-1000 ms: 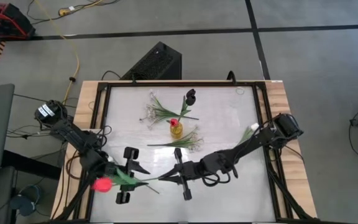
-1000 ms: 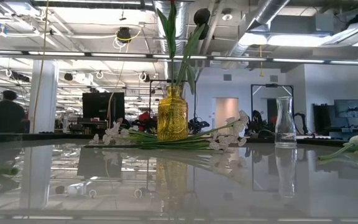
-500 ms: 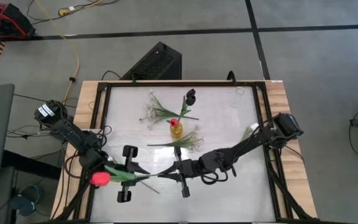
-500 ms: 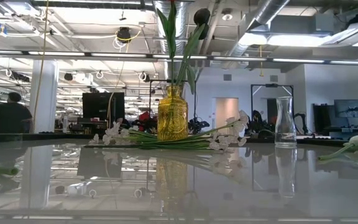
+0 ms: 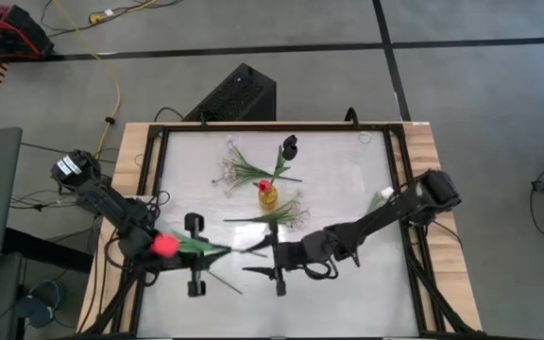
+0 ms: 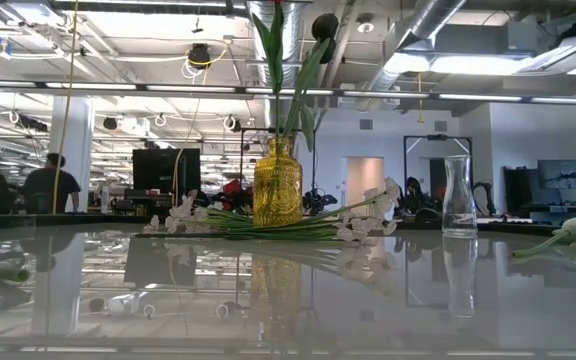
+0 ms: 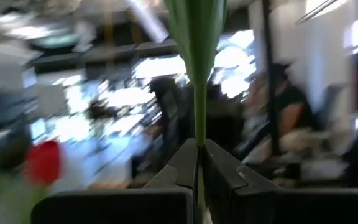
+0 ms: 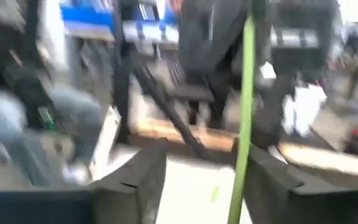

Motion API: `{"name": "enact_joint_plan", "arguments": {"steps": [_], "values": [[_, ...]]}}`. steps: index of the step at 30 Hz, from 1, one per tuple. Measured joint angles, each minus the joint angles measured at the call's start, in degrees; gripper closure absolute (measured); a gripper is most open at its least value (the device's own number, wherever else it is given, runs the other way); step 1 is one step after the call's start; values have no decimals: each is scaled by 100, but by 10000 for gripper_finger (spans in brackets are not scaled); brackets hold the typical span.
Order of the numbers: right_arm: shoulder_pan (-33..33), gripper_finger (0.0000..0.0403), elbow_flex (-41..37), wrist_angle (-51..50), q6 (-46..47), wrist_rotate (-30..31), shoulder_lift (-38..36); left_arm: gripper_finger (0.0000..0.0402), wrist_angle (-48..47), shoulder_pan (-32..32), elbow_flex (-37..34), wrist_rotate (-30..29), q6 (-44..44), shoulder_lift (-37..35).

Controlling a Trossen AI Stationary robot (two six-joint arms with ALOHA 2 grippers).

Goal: Sort flowers into vase by color
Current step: Put the red tulip into the yellow flower vase

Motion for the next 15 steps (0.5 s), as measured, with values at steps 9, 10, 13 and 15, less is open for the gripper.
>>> {"name": "enact_joint_plan", "arguments": {"steps": [9, 10, 13, 15], "values": [[164, 138, 0, -3529, 1733, 19, -911, 401, -3174, 803, -2, -1214, -1156, -1214], [224, 138, 0, -3765, 1891, 29, -966, 401, -3559, 991, -2, -1055, -1415, -1355], [440, 138, 0, -4211, 2246, 215, -1005, 401, -4582, 1601, -2, -445, -2162, -1749], [608, 138, 0, -4387, 2400, 359, -987, 401, -5061, 2019, -4, -80, -2520, -1935]]}}
